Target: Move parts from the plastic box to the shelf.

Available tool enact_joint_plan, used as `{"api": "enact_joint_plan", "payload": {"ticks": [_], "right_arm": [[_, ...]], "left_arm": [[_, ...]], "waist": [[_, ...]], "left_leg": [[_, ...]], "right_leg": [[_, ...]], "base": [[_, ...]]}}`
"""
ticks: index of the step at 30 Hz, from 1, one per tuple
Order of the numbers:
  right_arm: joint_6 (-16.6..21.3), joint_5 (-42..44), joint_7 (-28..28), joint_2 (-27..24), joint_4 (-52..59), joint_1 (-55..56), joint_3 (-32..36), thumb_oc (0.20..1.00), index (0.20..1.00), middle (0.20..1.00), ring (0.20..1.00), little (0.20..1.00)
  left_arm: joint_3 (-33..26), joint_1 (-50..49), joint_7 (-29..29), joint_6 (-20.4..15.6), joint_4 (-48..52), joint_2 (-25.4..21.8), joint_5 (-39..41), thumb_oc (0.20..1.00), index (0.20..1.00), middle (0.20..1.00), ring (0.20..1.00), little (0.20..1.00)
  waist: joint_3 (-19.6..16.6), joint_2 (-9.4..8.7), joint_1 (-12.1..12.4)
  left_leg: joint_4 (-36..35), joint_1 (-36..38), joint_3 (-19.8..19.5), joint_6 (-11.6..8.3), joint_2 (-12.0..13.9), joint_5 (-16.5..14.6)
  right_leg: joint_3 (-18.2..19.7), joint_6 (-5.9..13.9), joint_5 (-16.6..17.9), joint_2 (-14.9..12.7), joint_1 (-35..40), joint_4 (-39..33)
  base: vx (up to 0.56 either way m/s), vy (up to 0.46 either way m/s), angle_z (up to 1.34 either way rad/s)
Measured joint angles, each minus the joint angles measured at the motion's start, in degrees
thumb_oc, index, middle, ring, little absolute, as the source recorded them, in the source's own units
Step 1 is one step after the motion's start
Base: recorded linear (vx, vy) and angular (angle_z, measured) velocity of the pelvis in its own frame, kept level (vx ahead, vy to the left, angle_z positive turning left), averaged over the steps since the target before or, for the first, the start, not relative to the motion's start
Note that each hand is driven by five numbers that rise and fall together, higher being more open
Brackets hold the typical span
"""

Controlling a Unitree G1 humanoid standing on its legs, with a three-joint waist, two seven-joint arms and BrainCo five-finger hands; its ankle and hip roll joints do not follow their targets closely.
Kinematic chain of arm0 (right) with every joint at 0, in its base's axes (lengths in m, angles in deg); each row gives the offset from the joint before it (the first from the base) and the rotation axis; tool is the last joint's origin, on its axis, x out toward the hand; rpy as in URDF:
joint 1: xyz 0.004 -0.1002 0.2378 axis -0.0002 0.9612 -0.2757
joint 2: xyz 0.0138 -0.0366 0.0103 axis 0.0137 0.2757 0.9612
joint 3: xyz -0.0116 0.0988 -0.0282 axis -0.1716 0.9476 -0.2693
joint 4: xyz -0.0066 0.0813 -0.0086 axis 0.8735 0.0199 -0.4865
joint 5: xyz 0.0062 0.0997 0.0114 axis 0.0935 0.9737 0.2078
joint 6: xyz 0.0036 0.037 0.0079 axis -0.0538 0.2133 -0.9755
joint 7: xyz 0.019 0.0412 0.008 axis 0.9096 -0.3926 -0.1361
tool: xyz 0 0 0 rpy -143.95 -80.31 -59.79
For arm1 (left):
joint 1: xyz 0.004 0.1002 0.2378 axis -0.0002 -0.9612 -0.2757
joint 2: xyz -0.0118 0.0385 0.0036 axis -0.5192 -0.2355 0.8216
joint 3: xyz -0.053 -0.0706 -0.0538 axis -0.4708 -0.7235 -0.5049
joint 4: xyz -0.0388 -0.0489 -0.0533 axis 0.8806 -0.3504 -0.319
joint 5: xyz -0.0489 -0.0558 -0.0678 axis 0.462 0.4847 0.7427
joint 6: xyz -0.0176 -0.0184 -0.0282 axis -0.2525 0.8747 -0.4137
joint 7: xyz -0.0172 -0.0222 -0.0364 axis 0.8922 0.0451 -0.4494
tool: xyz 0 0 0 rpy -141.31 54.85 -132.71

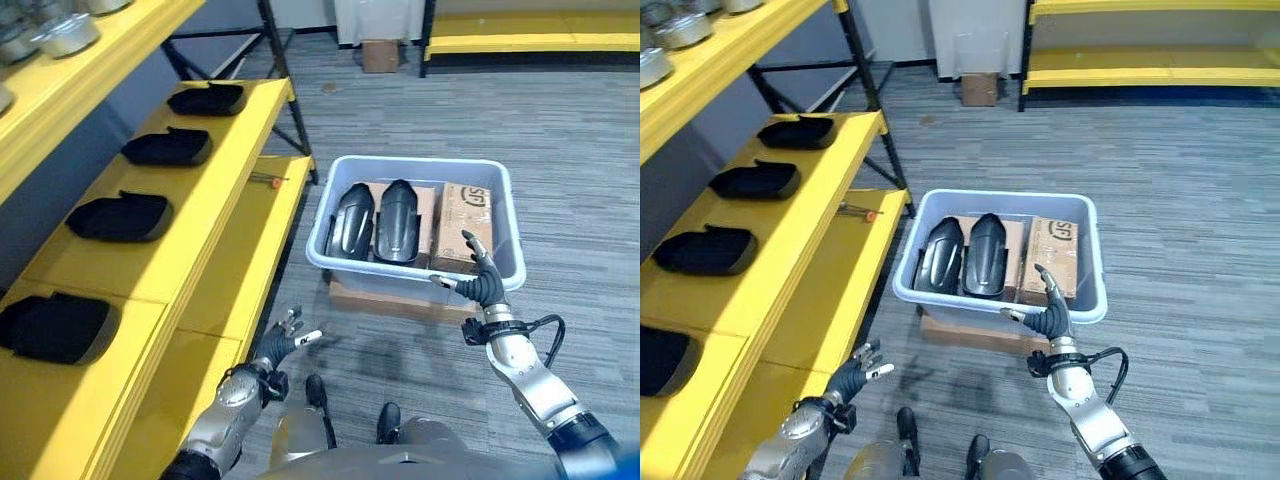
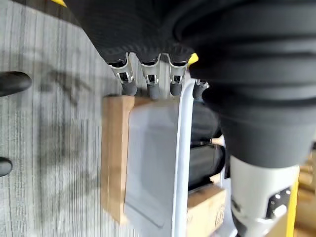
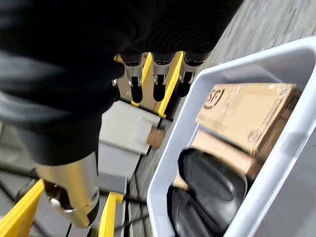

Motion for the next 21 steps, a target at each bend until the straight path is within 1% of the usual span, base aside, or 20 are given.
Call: {"api": "enact_joint_plan", "payload": {"ticks": [1,2,3,4,6,7,8,9,10,11,13,16,18,19,20,21], "right_arm": [[-0.01,0.06,-0.03,-0.46,0.17,0.61,0.19,1.000,1.000,1.000,1.000,1.000],[-0.11,0.09,-0.01,-0.43,0.14,0.92,0.30,1.000,1.000,1.000,1.000,1.000],[-0.13,0.08,0.05,-0.32,0.17,0.98,0.13,1.000,1.000,1.000,1.000,1.000],[-0.13,0.08,0.07,0.07,0.20,0.96,0.12,1.000,1.000,1.000,1.000,1.000],[-0.12,0.07,0.07,0.52,0.54,0.86,0.10,1.000,1.000,1.000,1.000,1.000],[-0.13,0.07,0.06,0.75,0.57,0.88,0.08,1.000,1.000,1.000,1.000,1.000],[-0.17,0.07,-0.04,0.82,0.76,0.87,0.07,1.000,1.000,1.000,1.000,1.000],[-0.38,0.07,-0.12,0.83,0.99,0.86,0.08,1.000,1.000,1.000,1.000,1.000],[-0.67,0.20,-0.18,0.87,1.25,0.83,0.03,1.000,1.000,1.000,1.000,1.000],[-0.78,1.13,-0.18,1.14,1.73,0.73,0.04,1.000,1.000,1.000,1.000,1.000],[-0.79,2.36,-0.09,2.13,3.92,0.54,0.12,1.000,1.000,1.000,1.000,1.000],[-0.81,2.37,-0.07,2.34,4.66,-2.12,0.14,1.000,1.000,1.000,1.000,1.000],[-1.31,2.54,-0.08,2.50,4.53,-3.68,0.15,1.000,1.000,1.000,1.000,1.000],[-1.33,2.81,-0.20,2.66,4.40,-4.07,0.21,1.000,1.000,1.000,1.000,1.000],[-1.46,3.49,-0.41,2.92,4.28,-4.67,0.19,1.000,1.000,1.000,1.000,1.000],[-1.87,4.70,-0.64,3.05,4.24,-5.54,0.15,1.000,1.000,1.000,1.000,1.000]], "left_arm": [[0.00,1.00,-0.25,-0.02,0.21,0.05,-0.11,1.000,1.000,1.000,1.000,1.000],[0.01,2.06,-0.71,-0.18,0.34,0.03,-0.53,1.000,1.000,1.000,1.000,1.000],[0.00,2.58,-1.07,-0.22,0.35,-0.08,-0.58,1.000,1.000,1.000,1.000,1.000],[0.00,3.06,-1.18,-0.23,0.35,-0.25,-0.64,1.000,1.000,1.000,1.000,1.000],[0.06,3.31,-1.65,-0.30,0.46,-0.67,-2.79,1.000,1.000,1.000,1.000,1.000],[0.09,3.16,-1.79,-0.30,0.49,-1.04,-3.95,1.000,1.000,1.000,1.000,1.000],[0.14,3.20,-1.79,-0.34,0.55,-1.74,-5.15,1.000,1.000,1.000,1.000,1.000],[0.07,3.35,-1.76,-0.39,0.55,-2.62,-6.15,1.000,1.000,1.000,1.000,1.000],[0.06,3.52,-1.73,-0.42,0.55,-3.53,-6.98,1.000,1.000,1.000,1.000,1.000],[0.08,3.38,-1.73,-0.55,0.55,-4.38,-8.78,1.000,1.000,1.000,1.000,1.000],[0.45,3.53,-1.63,-1.28,0.61,-4.81,-10.70,1.000,1.000,1.000,1.000,1.000],[1.92,4.08,-0.83,-1.43,0.59,-4.52,-10.64,1.000,1.000,1.000,1.000,1.000],[2.01,4.15,-1.03,-1.26,0.49,-4.27,-10.68,1.000,1.000,1.000,1.000,1.000],[2.08,4.17,-1.14,-1.15,0.44,-4.27,-10.76,1.000,1.000,1.000,1.000,1.000],[2.20,4.34,-1.30,-1.09,0.37,-4.40,-10.93,1.000,1.000,1.000,1.000,1.000],[2.80,4.81,-1.85,-1.01,0.23,-4.71,-11.25,1.000,1.000,1.000,1.000,1.000]], "waist": [[0.00,0.27,-0.55],[0.09,0.42,-0.85],[0.07,0.60,-1.13],[0.24,0.31,-1.24],[0.29,0.02,-0.97],[0.23,0.03,-0.94],[0.21,0.00,-1.12],[0.14,-0.14,-1.27],[0.05,-0.33,-1.17],[-0.02,-0.46,-0.72],[0.05,-0.85,-0.22],[-0.12,-1.41,0.04],[0.08,-1.71,0.15],[0.10,-1.88,0.24],[0.19,-1.98,0.28],[0.40,-2.26,0.43]], "left_leg": [[0.23,0.82,0.01,0.50,0.06,0.34],[-0.33,1.63,0.02,1.58,-0.04,-0.54],[-1.31,2.04,0.08,2.68,-0.30,-1.69],[-1.89,2.24,0.23,2.82,-1.00,-2.16],[-3.21,3.33,1.67,4.11,-2.73,-2.93],[-3.64,3.92,1.76,4.61,-3.48,-3.26],[-3.66,4.16,1.94,5.14,-4.17,-3.66],[-3.76,4.28,2.21,5.58,-4.84,-3.98],[-3.84,4.32,2.60,6.10,-5.42,-4.33],[-4.10,4.58,3.20,6.69,-6.02,-4.73],[-4.60,5.53,3.89,7.28,-6.50,-5.12],[-4.66,6.68,4.70,7.81,-6.89,-5.81],[-4.78,7.55,4.79,8.01,-7.02,-6.42],[-4.69,7.84,5.04,8.31,-7.25,-6.61],[-4.40,7.88,5.33,8.70,-6.91,-6.88],[-4.23,8.02,6.35,9.16,-6.27,-7.04]], "right_leg": [[0.10,0.76,-0.51,0.13,-0.20,0.17],[0.09,1.06,-0.68,0.18,-0.23,0.51],[0.19,1.87,-1.15,0.06,-0.73,1.26],[0.31,2.59,-1.59,-0.69,-1.23,2.12],[1.69,4.03,-1.83,-2.14,-2.08,2.79],[1.84,4.65,-1.94,-2.80,-1.78,2.75],[1.83,5.37,-2.17,-3.54,-1.56,2.88],[1.86,5.62,-2.18,-4.24,-1.55,2.89],[2.04,5.95,-2.07,-4.78,-1.64,2.80],[2.36,6.79,-1.53,-5.24,-1.51,2.12],[2.46,7.66,-0.77,-5.49,-0.80,1.25],[2.45,8.18,-0.46,-5.81,0.07,1.53],[2.40,8.60,-0.59,-6.01,-0.37,4.26],[2.30,9.04,-0.80,-6.17,-1.44,7.03],[1.66,10.36,-0.81,-6.77,-3.97,11.93],[-0.46,12.37,0.17,-8.77,-7.78,19.56]], "base": [[0.13,0.146,-0.03],[0.07,0.158,0.02],[0.08,0.164,0.01],[0.11,0.182,-0.06],[0.15,0.156,-0.21],[0.11,0.139,-0.15],[0.10,0.141,-0.02],[0.09,0.150,0.00],[0.11,0.226,-0.14],[0.09,0.237,-0.21],[0.06,0.272,-0.22],[0.07,0.236,-0.15],[0.01,0.159,-0.15],[-0.01,0.119,-0.14],[0.00,0.129,-0.18],[0.04,0.146,-0.15]]}}
